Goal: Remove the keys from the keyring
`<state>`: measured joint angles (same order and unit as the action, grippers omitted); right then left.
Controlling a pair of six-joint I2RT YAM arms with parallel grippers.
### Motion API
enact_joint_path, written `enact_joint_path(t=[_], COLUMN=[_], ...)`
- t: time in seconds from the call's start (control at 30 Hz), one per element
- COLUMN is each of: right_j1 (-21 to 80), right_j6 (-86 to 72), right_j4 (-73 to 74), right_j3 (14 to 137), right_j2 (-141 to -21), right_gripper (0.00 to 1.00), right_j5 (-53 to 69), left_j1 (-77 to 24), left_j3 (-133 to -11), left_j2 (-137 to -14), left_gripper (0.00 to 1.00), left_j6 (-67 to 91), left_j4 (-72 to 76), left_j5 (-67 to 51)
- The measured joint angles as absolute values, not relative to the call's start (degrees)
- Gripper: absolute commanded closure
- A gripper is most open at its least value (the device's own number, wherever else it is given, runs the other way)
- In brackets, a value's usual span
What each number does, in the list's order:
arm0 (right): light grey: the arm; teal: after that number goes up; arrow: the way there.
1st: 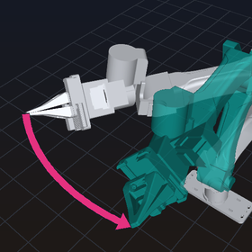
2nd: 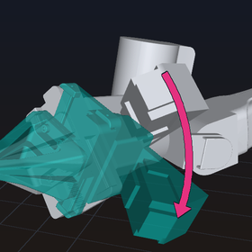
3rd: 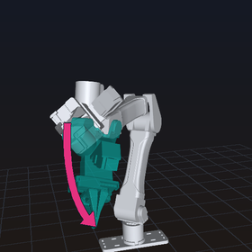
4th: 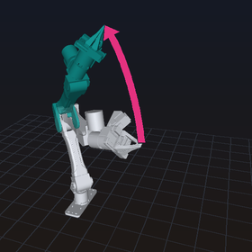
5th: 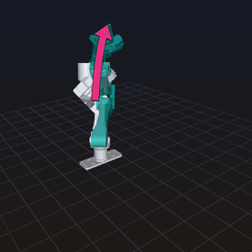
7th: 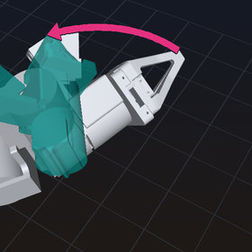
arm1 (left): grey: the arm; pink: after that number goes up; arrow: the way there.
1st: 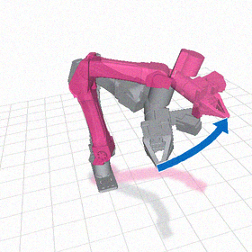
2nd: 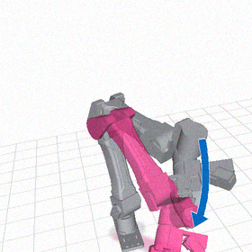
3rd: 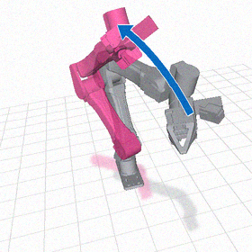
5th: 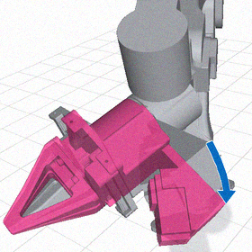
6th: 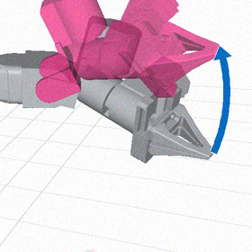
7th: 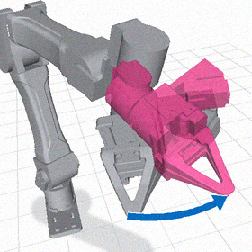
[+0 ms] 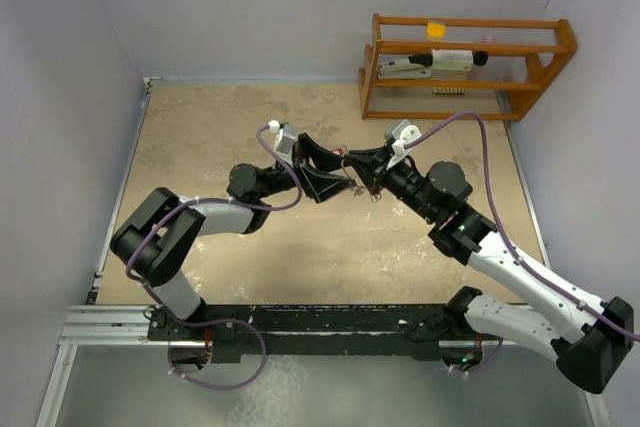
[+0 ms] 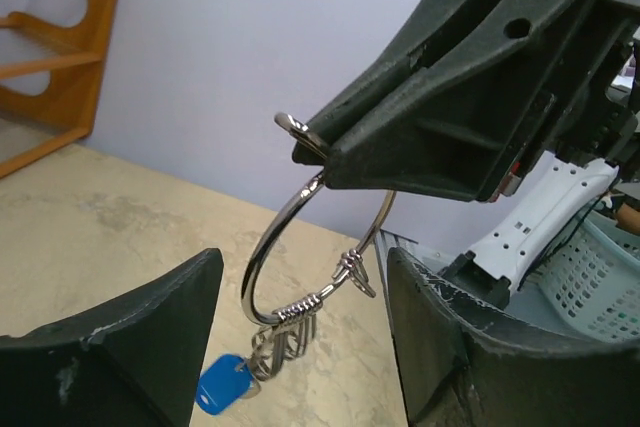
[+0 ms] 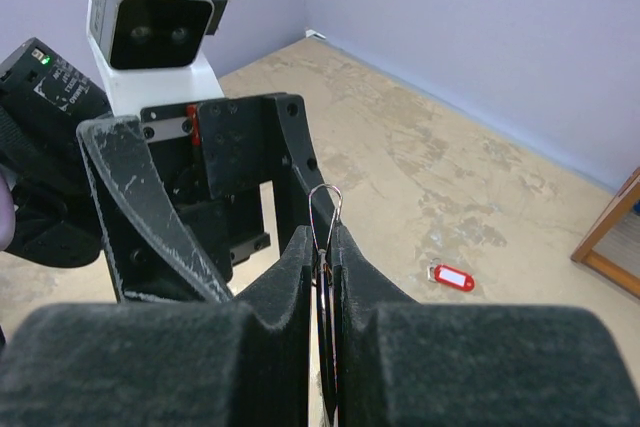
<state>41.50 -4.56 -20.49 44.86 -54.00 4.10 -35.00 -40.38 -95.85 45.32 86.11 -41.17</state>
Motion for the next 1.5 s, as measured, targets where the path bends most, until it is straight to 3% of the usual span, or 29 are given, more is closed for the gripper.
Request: enact_joint_path(t=[0.13,0.33,0.5,0.53,0.67,0.83,1.2,1.5], right_j1=[41.5,41.5,41.5,41.5,41.6,41.5,41.5,41.5], right_j6=[-4.6,-5.0,-5.7,-5.7,-5.8,-5.5,-5.5,-6.0], right_j4=[-20.8,-21.7,-22.7,-22.6,-23.7,-26.0,-28.9,-36.2], right_j3=[44.9,44.9,44.6,44.6,43.7,39.9,34.5,25.3], right_j2=[-53.9,-53.9,-53.8,-53.8,-53.3,-48.9,-44.8,-46.0], right_gripper=[1.00,1.00,1.00,0.94,0.50,0.33,0.25,0.34], right_j5=[4.1,4.3,5.1,5.1,4.5,2.4,-3.6,-3.0], left_j1=[-36.2,-36.5,-36.4,-36.5,-37.3,-38.4,-38.4,-38.4], left_j3=[-40.4,-40.4,-40.4,-40.4,-41.4,-44.8,-52.4,-52.4], left_j2=[-94.5,-90.8,-88.8,-87.9,-82.7,-74.1,-68.0,-67.7], left_gripper=[0.55,1.00,1.00,1.00,1.00,1.00,1.00,1.00], left_j6=[42.1,37.8,35.8,35.0,29.6,21.6,17.3,17.5], left_j4=[82.0,77.4,72.9,70.8,59.2,41.4,20.4,16.5], left_j5=[-41.8,-41.2,-38.6,-38.1,-35.5,-29.2,-15.5,-12.9])
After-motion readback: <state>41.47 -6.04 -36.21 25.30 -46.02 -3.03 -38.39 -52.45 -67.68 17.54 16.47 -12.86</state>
